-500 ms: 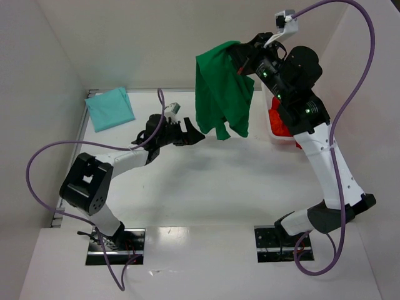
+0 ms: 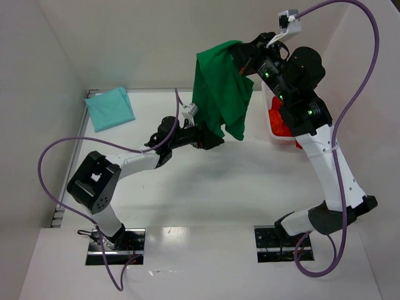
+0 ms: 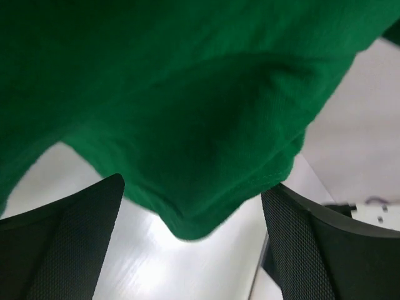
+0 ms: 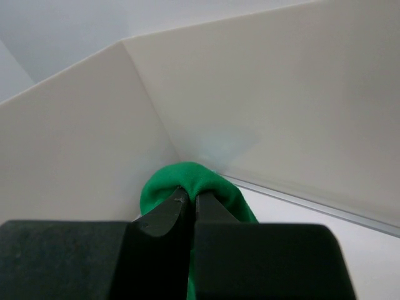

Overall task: Fold and stack the t-shirts
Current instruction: Move the tshirt to the center of the board

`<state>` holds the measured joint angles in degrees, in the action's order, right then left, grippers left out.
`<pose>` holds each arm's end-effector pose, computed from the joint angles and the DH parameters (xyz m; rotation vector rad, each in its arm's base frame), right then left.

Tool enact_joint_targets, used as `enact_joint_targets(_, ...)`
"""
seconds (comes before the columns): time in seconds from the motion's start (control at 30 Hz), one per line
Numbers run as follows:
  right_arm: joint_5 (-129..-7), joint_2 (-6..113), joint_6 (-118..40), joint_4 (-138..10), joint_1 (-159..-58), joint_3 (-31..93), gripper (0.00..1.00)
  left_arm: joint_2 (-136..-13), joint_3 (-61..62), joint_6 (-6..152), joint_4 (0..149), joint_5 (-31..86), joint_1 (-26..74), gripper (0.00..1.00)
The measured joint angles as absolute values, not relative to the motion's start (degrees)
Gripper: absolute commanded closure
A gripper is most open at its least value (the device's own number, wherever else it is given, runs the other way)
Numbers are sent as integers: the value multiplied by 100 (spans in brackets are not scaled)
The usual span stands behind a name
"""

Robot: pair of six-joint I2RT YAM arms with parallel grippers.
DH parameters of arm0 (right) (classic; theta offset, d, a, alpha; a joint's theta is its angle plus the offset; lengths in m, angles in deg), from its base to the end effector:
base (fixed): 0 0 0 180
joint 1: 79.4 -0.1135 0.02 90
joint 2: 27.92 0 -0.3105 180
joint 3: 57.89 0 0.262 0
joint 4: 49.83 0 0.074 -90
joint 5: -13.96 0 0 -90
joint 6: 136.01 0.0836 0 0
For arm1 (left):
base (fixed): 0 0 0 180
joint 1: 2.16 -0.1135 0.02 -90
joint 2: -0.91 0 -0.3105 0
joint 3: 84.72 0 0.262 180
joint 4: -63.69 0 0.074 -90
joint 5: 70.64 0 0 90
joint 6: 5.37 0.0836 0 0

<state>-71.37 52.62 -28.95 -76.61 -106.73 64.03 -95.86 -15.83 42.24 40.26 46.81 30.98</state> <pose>0.2792 0.1520 0.6326 -0.1917 1.3375 0.7104 0.3440 -0.2706 0.2878 0.2590 1.8183 -1.3610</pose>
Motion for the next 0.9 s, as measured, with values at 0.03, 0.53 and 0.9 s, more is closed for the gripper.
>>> enact_joint_targets(0.03, -7135, 5249, -2895, -7661, -10673, 6403, 100, -9586, -1586, 4202, 3967, 4555, 3109, 11)
enact_joint_targets(0.53, -7428, 4973, -2898, -7634, -10673, 6240, 100, -9016, -1653, 4188, 4439, 2722, 3333, 100)
enact_joint_targets(0.9, -8304, 4837, -2897, -7645, -10405, 5440, 100, -6409, -905, 5433, 6559, 1404, 2438, 100)
